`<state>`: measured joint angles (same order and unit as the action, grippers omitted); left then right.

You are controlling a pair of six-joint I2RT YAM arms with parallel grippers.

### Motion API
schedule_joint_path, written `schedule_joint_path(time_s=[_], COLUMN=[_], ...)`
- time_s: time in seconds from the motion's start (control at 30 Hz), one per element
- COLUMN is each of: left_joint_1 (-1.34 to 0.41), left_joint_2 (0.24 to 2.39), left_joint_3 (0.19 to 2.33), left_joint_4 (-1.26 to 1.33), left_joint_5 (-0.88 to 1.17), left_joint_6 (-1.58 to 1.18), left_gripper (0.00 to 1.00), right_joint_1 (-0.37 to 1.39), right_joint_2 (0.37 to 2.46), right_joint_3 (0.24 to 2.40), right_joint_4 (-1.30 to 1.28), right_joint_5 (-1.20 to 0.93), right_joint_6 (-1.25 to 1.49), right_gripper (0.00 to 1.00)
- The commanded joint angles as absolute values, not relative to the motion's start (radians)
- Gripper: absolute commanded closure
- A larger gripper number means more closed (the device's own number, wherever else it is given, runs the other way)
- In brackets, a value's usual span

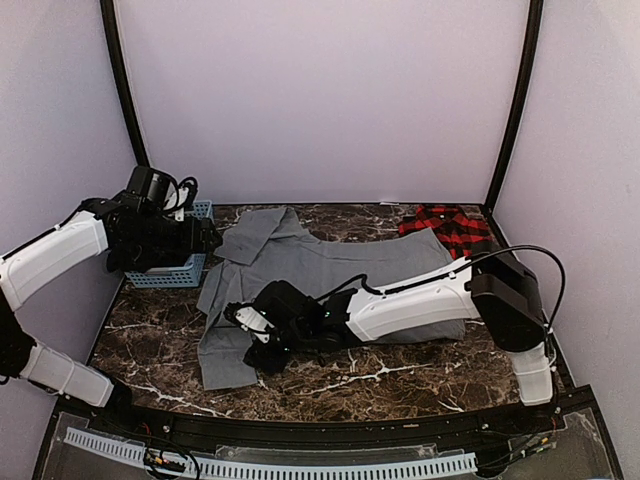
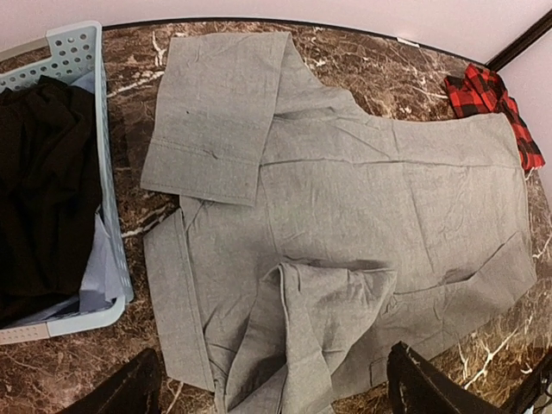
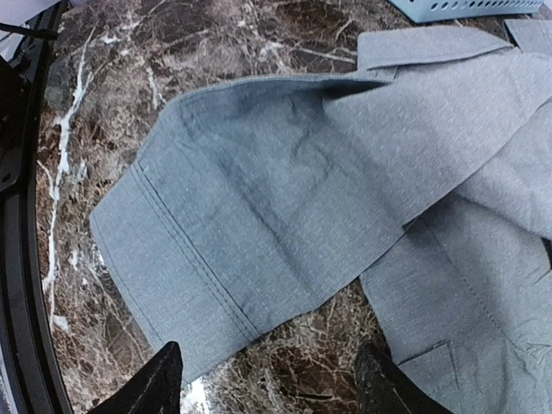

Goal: Fold and stack the long sleeve shirts
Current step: Pick up the sleeve from the 1/3-folded shirt.

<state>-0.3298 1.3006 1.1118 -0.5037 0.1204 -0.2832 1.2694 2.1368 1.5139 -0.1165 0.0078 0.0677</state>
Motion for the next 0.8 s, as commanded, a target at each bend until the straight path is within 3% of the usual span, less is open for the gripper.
schedule_joint_path(time_s=[0.0, 0.37, 0.63, 0.77], left_joint_1=[-0.328, -0.408, -0.540, -0.569], left_joint_2=[1.217, 0.802, 0.793, 0.787], left_joint_3=[1.047, 0.651, 0.600, 0.511], left_joint_4=[-0.590, -0.709, -0.724, -0.588], left_joint_5=[0.194, 0.219, 0.073, 0.074], left_joint_6=[-0.340, -0.663, -0.847, -0.921], left_gripper=[0.14, 0.16, 0.26, 0.30], right_joint_1=[1.274, 1.254, 1.249, 1.249], right_joint_2=[2.110, 1.977, 1.910, 1.891], right_joint_3=[1.482, 1.312, 1.244, 1.225], right_joint_4=[-0.093, -0.106, -0.091, -0.081], right_joint_5=[0.037, 0.119, 0.136, 0.133], right_joint_6=[0.126, 0.176, 0.199, 0.204], right_gripper=[0.35, 0.35, 0.36, 0.36])
